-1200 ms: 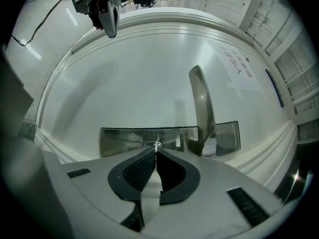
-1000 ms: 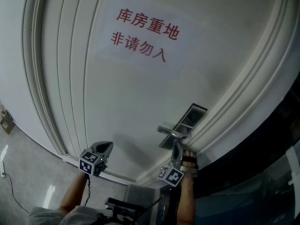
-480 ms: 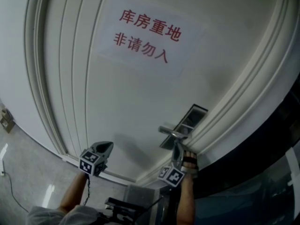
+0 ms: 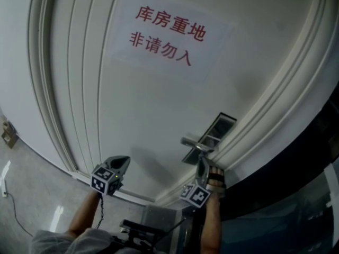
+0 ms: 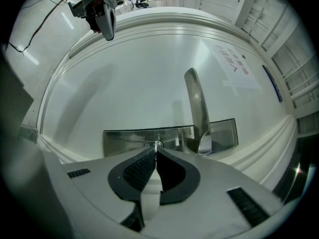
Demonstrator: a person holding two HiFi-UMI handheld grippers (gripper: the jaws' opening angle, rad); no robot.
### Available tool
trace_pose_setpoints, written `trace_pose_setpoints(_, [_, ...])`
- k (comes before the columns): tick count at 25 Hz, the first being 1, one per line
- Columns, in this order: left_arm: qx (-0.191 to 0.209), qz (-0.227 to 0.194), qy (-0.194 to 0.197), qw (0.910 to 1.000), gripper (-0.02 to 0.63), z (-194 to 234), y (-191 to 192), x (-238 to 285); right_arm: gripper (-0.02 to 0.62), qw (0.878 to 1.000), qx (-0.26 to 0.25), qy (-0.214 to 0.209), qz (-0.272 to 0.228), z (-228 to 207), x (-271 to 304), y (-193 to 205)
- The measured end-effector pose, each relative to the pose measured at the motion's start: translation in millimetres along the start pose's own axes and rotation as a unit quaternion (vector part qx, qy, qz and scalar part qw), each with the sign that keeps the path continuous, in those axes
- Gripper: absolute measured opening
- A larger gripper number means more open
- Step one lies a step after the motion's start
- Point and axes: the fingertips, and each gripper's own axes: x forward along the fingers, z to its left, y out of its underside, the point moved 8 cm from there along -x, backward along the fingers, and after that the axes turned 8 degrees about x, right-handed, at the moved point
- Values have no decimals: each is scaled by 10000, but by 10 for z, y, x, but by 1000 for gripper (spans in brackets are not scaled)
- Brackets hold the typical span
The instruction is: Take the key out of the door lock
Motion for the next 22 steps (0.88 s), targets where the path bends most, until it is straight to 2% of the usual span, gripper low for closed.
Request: trace_pose_setpoints(22, [-24, -9, -24, 10000, -8, -13, 4, -79, 20, 10000, 57, -19, -20, 3, -51, -4])
